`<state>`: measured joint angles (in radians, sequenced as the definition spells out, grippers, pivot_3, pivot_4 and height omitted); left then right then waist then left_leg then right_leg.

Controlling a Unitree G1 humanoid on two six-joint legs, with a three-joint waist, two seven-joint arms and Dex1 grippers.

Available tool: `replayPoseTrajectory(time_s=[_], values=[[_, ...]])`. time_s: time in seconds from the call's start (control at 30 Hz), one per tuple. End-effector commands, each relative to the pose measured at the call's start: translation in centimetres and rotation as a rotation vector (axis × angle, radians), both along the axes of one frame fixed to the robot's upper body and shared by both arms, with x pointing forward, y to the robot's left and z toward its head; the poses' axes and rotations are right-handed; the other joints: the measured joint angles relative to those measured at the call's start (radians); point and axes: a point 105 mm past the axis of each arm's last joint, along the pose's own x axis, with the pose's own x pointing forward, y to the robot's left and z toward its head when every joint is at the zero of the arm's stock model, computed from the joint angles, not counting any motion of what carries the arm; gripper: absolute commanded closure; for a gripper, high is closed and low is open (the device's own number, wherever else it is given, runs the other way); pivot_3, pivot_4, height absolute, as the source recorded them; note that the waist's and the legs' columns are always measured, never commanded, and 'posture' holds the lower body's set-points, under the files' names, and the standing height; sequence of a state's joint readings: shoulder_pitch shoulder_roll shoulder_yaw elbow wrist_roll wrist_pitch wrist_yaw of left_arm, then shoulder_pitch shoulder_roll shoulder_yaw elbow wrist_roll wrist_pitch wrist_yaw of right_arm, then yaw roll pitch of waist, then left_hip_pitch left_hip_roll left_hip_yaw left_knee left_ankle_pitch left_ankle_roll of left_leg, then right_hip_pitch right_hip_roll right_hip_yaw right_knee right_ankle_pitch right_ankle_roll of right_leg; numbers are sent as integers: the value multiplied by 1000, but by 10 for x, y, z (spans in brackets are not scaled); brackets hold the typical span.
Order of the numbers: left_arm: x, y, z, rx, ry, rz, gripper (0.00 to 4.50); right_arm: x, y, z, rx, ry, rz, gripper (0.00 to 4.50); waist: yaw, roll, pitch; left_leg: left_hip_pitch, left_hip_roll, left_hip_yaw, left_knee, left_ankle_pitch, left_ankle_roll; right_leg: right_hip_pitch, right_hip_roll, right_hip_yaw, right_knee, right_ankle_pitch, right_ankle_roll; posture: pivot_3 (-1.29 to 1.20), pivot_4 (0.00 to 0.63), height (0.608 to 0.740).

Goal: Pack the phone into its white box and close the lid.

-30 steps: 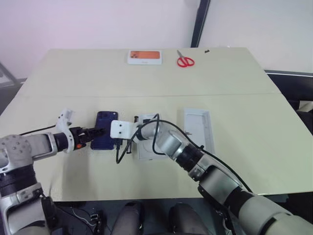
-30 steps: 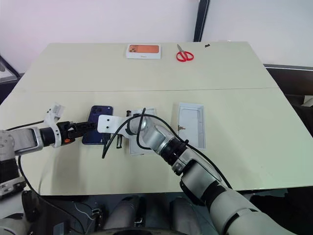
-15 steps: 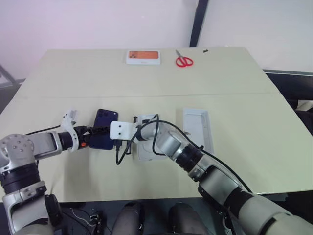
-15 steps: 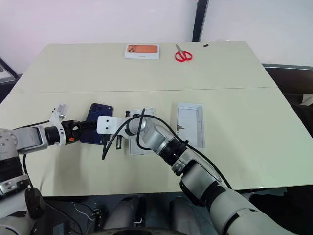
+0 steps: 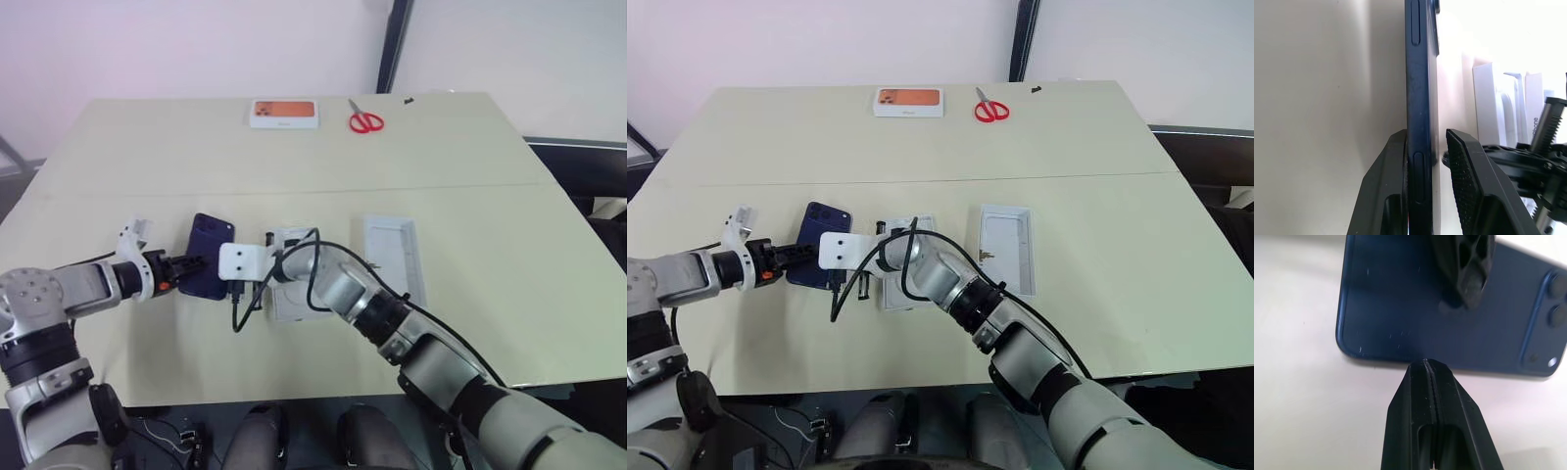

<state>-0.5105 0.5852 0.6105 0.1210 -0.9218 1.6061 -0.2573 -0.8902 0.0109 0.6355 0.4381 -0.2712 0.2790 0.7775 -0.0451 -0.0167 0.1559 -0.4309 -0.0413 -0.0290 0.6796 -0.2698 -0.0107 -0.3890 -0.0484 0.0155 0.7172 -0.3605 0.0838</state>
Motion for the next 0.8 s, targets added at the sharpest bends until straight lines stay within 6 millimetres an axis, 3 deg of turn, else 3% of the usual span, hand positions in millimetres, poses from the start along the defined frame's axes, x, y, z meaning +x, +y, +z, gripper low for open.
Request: replayPoseTrajectory(time_s=[0.03, 0.07, 0.3, 0.4, 0.5, 0.67, 0.8], values=[[2, 0, 12, -24, -46, 5, 4103, -1, 1, 29, 64, -59, 19, 4500, 1, 0, 0, 0, 0, 0, 0, 0, 0, 0, 0, 0, 0, 0, 0, 0, 150, 740], [2, 0, 12, -26, -49, 6, 4444, -1, -1, 33, 71, -63, 17, 4500, 1, 0, 0, 0, 0, 0, 0, 0, 0, 0, 0, 0, 0, 0, 0, 0, 150, 740], [6, -8, 20, -31, -81, -3, 4444, -1, -19, 54, 96, -90, 0, 4500, 3, 0, 0, 0, 0, 0, -1, 0, 0, 0, 0, 0, 0, 0, 0, 0, 150, 740], [20, -29, 54, -134, -223, -17, 4444, -4, -43, 71, 123, -90, -12, 4500, 22, -3, 1, 0, 0, -1, 1, 0, 0, 1, 0, 0, -1, 0, 0, 0, 150, 740], [23, -54, 73, -190, -318, -35, 4444, -6, -68, 80, 149, -63, -34, 4500, 32, -4, 2, -2, 0, -1, 3, 0, 0, 1, 0, 0, -2, 0, 0, 0, 150, 740], [15, -93, 63, -230, -306, -59, 4444, -2, -118, 75, 103, -51, -105, 4500, 27, -5, 2, -2, 0, 1, 1, 0, 0, 5, 0, 0, -3, 0, 0, 0, 150, 740], [7, -108, 44, -222, -236, -35, 4444, 7, -149, 69, 65, -39, -188, 4500, 23, -5, 2, -2, 1, 1, -2, 1, -1, 5, 1, 0, -13, 0, 1, 0, 150, 740]])
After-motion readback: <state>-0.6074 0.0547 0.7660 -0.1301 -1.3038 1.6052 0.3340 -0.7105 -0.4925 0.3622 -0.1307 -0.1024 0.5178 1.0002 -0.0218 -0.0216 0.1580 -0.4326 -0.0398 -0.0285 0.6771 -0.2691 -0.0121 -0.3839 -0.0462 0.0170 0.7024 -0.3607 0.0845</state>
